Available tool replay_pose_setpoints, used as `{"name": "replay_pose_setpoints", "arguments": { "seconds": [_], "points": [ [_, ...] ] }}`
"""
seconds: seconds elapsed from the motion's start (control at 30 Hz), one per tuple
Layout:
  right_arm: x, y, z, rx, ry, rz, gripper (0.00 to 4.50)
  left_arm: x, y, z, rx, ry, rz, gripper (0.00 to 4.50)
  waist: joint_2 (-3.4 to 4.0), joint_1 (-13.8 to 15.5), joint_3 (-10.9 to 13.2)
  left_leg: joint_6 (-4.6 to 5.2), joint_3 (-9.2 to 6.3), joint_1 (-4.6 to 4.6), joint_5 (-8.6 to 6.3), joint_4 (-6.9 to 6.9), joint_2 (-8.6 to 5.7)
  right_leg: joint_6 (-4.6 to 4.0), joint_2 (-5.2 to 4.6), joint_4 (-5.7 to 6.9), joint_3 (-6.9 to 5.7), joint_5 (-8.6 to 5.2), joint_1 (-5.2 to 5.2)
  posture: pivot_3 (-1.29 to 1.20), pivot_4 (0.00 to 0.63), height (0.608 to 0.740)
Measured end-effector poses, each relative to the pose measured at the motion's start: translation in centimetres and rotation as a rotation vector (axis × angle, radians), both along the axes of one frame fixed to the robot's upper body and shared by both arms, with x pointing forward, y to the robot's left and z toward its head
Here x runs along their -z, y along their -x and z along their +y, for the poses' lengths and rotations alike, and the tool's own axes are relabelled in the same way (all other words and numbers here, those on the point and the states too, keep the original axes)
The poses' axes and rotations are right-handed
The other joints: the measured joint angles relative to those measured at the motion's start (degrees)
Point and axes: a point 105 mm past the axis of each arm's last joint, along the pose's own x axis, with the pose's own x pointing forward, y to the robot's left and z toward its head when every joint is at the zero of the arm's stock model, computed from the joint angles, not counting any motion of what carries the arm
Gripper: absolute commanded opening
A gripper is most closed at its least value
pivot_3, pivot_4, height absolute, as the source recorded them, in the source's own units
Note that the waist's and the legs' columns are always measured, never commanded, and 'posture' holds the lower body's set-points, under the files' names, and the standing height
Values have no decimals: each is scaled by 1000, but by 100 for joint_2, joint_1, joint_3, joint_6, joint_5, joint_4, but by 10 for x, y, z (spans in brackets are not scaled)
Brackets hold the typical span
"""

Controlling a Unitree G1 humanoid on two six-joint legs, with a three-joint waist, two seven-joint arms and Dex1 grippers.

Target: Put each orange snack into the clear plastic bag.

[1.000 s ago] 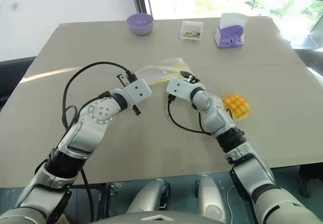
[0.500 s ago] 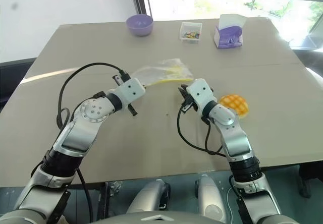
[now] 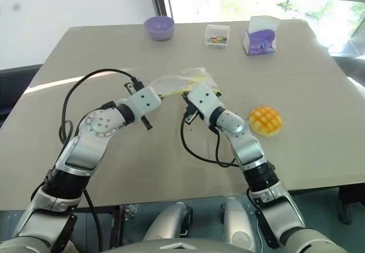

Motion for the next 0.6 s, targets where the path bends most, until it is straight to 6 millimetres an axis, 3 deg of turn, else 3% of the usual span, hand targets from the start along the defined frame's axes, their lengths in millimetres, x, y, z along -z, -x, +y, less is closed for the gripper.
{"name": "replay_pose_setpoints", "arguments": {
  "seconds": [0.6],
  "points": [
    [10, -5, 5, -9, 11, 25, 110, -1, 6, -6, 32, 1, -8, 0, 0, -5, 0, 0, 0, 0, 0, 0, 0, 0, 0, 1, 0, 0, 0, 0, 150, 740]
  ]
}}
